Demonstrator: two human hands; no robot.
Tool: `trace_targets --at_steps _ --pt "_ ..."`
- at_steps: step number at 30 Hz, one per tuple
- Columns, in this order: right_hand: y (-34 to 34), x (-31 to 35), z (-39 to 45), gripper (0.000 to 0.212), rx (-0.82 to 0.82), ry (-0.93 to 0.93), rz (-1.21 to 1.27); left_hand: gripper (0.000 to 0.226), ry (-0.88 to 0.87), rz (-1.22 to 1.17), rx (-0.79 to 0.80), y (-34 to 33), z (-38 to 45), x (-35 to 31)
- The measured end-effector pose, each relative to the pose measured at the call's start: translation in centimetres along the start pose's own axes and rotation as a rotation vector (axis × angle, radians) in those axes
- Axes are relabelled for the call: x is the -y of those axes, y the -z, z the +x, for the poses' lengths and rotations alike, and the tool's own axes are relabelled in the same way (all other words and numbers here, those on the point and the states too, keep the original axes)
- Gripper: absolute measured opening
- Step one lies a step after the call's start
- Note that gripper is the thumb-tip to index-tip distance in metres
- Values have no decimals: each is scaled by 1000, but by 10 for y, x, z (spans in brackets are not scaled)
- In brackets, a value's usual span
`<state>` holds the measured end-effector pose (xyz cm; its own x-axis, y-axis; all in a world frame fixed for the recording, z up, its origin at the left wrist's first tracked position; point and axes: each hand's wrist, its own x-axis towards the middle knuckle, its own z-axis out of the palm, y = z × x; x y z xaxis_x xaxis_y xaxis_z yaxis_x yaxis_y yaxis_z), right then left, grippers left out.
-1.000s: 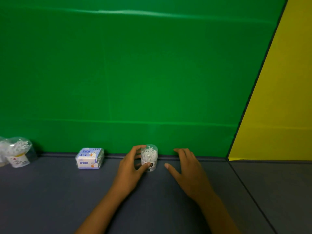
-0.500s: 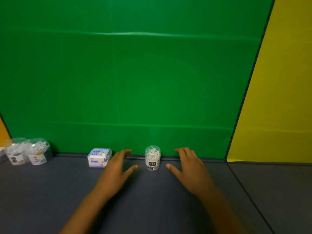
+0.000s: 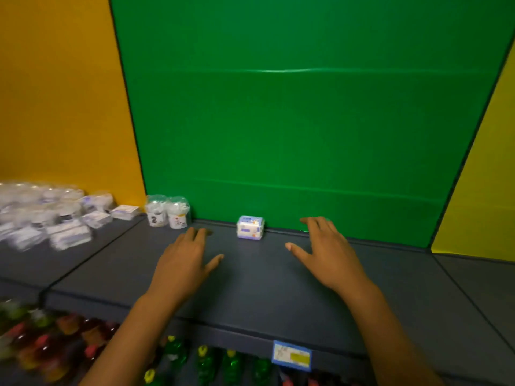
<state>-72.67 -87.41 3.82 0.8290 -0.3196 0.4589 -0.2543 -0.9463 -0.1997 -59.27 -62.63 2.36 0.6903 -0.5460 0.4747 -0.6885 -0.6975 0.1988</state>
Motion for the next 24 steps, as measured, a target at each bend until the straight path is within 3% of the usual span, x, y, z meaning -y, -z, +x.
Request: trace_targets --at_steps 11,24 --pt "-15 197 -33 69 91 253 121 61 257 145 -46 122 -148 125" --pt "-71 378 11 67 137 543 250 59 488 287 -148 192 -207 247"
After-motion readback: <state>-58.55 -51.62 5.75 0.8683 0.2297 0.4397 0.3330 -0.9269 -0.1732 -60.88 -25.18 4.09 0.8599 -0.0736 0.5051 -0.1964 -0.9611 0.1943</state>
